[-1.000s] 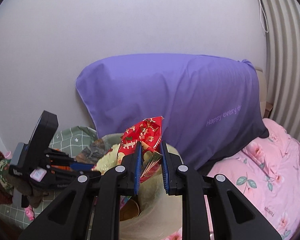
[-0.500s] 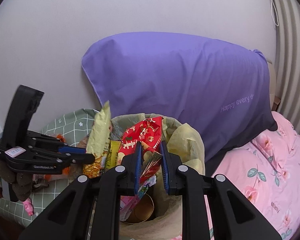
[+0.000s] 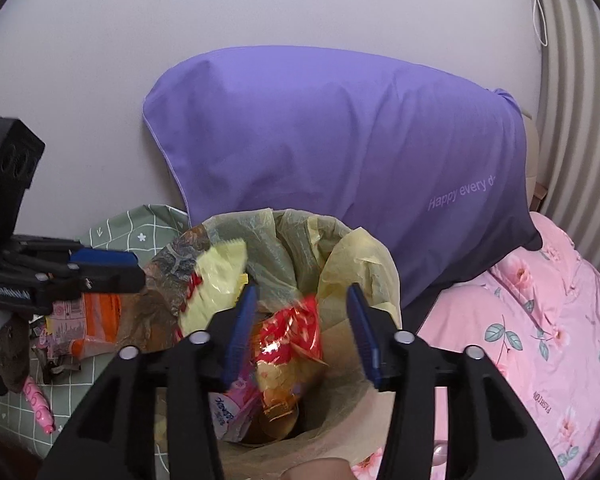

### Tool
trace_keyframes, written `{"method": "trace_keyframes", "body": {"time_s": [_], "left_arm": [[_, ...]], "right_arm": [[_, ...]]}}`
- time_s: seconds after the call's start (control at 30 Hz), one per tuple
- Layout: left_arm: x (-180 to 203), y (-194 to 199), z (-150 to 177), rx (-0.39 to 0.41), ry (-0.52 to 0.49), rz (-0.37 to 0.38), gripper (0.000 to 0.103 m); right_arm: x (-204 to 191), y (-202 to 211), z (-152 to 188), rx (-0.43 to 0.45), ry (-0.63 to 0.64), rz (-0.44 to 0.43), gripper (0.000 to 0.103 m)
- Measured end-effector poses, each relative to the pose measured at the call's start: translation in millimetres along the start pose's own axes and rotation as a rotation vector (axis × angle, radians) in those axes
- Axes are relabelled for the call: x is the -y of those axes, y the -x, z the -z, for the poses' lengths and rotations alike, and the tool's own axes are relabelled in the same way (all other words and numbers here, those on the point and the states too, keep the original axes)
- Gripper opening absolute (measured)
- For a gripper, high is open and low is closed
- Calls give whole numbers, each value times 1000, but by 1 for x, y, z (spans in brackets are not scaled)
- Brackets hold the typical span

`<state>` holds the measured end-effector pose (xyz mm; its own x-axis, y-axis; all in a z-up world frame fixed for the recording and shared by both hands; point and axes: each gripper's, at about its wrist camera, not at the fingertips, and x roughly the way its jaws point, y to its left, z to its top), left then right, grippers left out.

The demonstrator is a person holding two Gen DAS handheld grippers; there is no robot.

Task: Collect trash
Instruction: 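Carry the chip wrapper and red snack bag into the yellow trash bag and release both, then grasp the orange bread bag with the left tool while the right tool reaches toward it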

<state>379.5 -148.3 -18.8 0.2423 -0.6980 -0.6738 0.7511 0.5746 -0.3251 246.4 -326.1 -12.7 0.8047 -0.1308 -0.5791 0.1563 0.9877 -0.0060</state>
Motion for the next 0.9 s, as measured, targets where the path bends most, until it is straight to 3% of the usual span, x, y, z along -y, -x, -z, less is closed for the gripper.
{"method": "trace_keyframes", "body": {"time_s": [0.17,0.4,0.63,0.7,0.9], "left_arm": [[-11,32,4,80,34,-27,59],[-54,91,29,179,88,-162,60],[-126,151,69,241,250,-367,61],[-140,163,82,257,290,-407,61],[-165,181,118,243,381,-465,64]], "right_arm": [[-3,6,-2,21,-5,6,47],[-14,14,-8,56,-26,-21,47],[-38,8,-12,64,-26,-164,57],[-51,4,-13,58,-7,-227,57],[-94,-3,-13,30,105,-288,57]]}}
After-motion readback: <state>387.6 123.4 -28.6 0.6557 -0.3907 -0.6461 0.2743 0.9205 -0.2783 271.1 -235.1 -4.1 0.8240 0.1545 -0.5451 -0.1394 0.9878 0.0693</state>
